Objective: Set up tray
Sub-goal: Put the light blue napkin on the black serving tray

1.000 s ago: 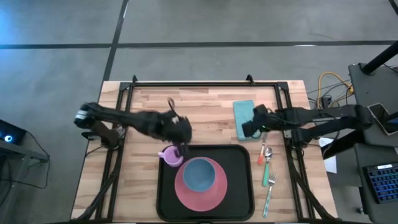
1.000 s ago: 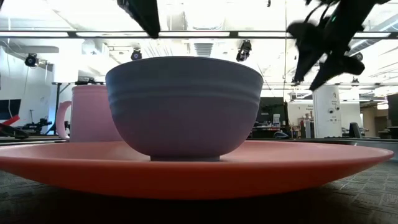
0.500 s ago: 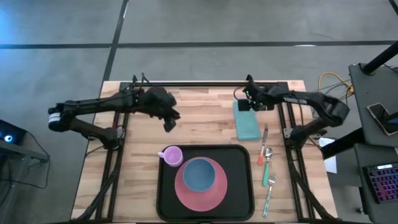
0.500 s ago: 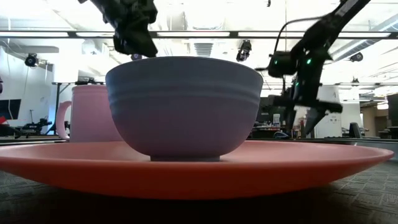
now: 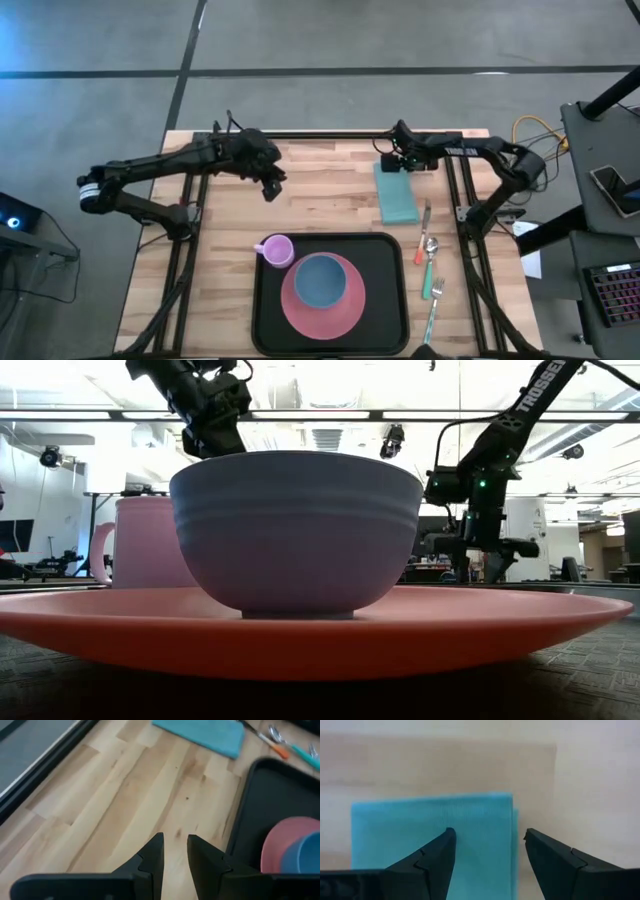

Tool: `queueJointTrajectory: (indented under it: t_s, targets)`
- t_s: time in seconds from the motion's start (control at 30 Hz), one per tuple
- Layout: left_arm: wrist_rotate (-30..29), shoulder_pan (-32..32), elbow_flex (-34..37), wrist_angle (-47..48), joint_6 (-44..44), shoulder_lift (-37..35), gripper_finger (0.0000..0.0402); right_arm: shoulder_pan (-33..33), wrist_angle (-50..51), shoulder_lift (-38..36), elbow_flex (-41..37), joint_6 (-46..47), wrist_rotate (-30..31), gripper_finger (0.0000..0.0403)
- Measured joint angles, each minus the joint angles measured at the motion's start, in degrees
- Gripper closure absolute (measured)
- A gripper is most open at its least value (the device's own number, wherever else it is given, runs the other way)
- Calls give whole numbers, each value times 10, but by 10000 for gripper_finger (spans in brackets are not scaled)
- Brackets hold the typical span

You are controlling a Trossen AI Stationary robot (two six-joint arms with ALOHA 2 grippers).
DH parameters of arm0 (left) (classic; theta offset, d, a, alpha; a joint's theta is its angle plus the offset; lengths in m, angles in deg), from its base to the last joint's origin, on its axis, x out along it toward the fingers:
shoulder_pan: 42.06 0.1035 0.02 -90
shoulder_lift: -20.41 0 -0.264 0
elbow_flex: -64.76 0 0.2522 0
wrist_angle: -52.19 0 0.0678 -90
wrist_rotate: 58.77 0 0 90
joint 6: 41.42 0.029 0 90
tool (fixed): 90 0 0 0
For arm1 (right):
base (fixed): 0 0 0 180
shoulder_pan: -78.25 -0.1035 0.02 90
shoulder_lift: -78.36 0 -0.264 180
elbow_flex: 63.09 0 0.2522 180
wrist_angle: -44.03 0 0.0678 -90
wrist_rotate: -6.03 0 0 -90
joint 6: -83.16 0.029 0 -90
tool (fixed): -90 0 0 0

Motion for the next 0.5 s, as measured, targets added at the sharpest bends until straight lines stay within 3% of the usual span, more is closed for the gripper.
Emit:
queueJointTrajectory:
  t_s: [0.1, 0.23, 0.5]
  targets:
    - [-5, 5, 0, -12, -37, 0, 335, 4, -5, 15, 9, -29, 12, 179]
    - [-4, 8, 0, -36, -56, 0, 335, 7, -7, 50, 22, -56, -42, 179]
    - [-5, 9, 2, -46, -71, 0, 335, -2, -6, 82, 57, -84, -75, 179]
